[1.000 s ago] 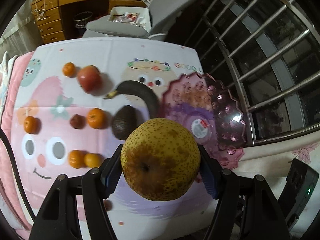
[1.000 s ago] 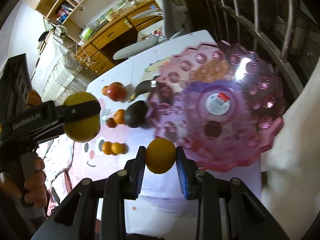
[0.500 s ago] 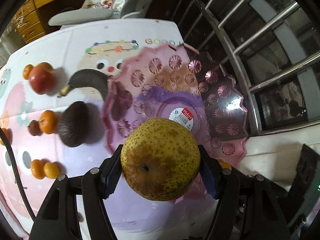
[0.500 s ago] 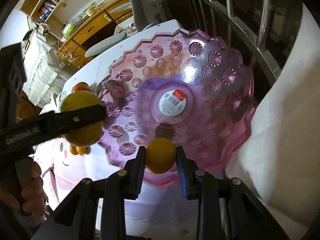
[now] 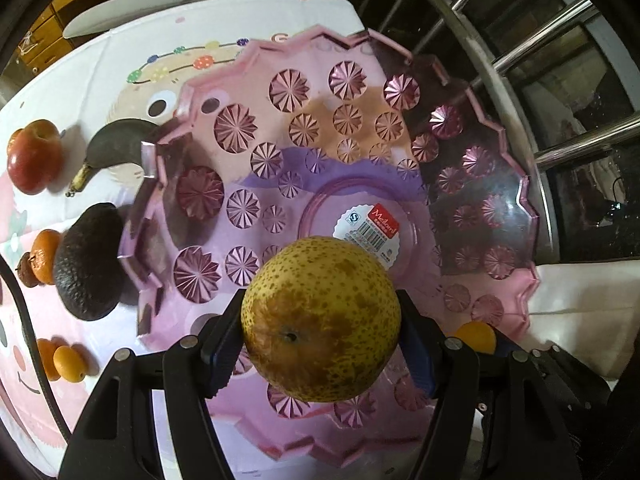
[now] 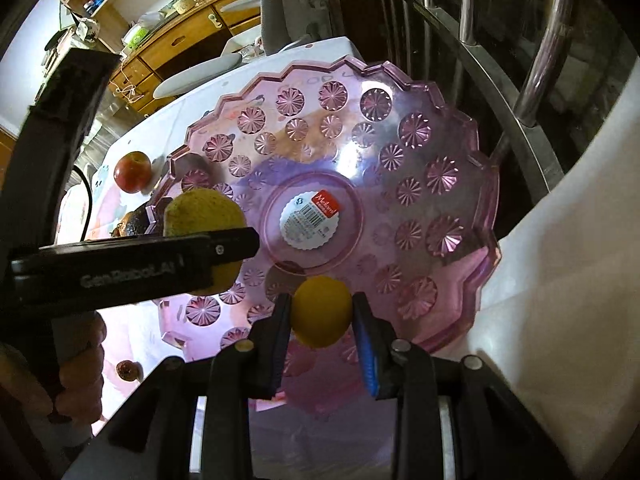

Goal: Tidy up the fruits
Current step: 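Open the left tool over the bowl while the right tool releases the mandarin into it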

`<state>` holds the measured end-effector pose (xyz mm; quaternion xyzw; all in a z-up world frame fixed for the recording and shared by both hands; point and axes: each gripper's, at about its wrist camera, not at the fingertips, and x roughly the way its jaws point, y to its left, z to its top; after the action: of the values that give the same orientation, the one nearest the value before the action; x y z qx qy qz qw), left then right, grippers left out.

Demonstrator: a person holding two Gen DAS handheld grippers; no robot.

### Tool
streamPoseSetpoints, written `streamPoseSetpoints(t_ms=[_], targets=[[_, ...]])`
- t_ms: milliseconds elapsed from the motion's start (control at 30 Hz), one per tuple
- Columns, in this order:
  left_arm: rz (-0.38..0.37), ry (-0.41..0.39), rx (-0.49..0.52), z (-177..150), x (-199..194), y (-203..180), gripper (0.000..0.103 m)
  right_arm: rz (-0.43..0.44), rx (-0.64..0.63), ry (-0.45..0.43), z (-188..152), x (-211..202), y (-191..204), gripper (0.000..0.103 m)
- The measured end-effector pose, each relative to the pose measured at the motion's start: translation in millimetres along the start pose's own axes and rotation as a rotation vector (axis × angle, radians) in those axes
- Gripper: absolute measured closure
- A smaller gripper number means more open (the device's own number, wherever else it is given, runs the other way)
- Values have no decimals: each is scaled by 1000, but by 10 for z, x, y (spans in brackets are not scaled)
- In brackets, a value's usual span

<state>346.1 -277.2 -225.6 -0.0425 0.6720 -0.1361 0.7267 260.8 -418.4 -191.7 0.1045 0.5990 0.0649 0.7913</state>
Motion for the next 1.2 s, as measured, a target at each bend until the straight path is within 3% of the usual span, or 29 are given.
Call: streamPoseSetpoints(t_ms=[167,233,333,367,433,500,767,1200], targets=[[2,4,15,25,77,-24,34,-11,2,9,-10,6,-26,72],[-25,-13,18,42,48,-40,26,-8,7,13,-10,22,-25,72],[-9,-66,37,35,-77,-79,14,-9,14,19,-14,25,-24,71],[-7,-78,44,29,-112,-82,14,-9,17,19,-18,24,-23,71],[-8,-91,42,19,-172,-68,14,-4,22,11,-24,10,-15,57],[-13,-94,25,5,-216,-23,14,-4,23,1,-37,-15,7,52],[-41,-135,-51,-125,-519,252,14,0,31,-10,-81,-78,141,51],[-55,-209,-122,-638,-1019,860,14,35,50,-53,-203,-209,527,51]])
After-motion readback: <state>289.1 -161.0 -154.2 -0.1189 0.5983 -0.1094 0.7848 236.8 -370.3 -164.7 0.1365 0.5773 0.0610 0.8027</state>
